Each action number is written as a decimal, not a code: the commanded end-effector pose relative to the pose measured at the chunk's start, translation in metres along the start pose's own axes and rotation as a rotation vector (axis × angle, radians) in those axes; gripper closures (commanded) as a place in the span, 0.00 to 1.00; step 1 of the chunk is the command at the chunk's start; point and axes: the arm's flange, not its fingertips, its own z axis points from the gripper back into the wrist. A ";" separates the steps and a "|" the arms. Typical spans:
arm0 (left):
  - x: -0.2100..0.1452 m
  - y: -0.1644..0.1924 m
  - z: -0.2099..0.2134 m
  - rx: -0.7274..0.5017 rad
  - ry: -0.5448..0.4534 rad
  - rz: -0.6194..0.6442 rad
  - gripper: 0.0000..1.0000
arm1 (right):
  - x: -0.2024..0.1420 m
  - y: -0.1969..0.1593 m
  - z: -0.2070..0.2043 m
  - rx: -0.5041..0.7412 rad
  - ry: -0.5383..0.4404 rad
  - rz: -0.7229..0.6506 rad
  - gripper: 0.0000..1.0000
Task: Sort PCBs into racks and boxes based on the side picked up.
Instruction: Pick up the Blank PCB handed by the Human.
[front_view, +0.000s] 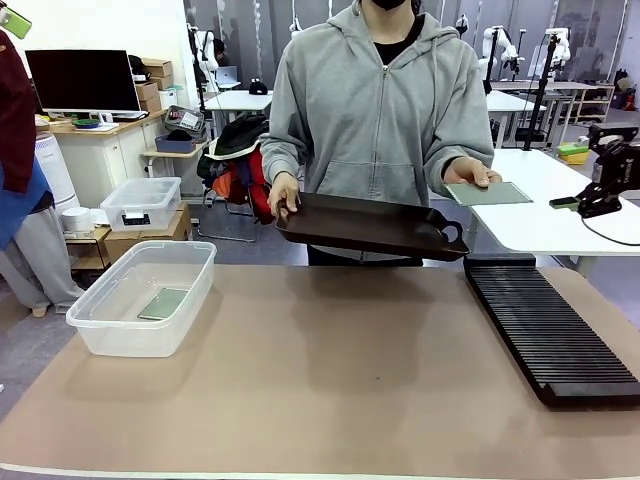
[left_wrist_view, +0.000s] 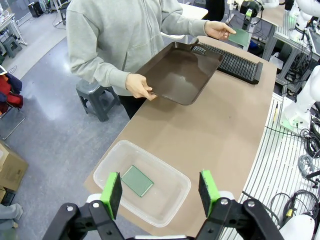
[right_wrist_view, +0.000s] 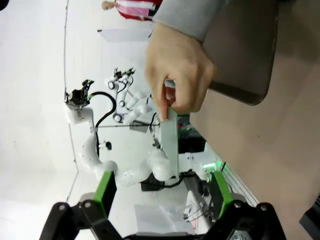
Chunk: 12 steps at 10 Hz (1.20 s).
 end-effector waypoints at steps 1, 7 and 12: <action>0.000 -0.001 -0.001 0.003 0.001 0.011 0.17 | 0.026 -0.005 -0.003 0.053 0.102 -0.007 0.00; 0.000 -0.001 -0.001 0.003 0.001 0.011 0.17 | 0.050 -0.009 -0.043 0.075 0.266 0.043 0.00; 0.000 -0.001 -0.001 0.003 0.001 0.011 0.17 | 0.057 -0.009 -0.069 0.098 0.350 0.097 0.00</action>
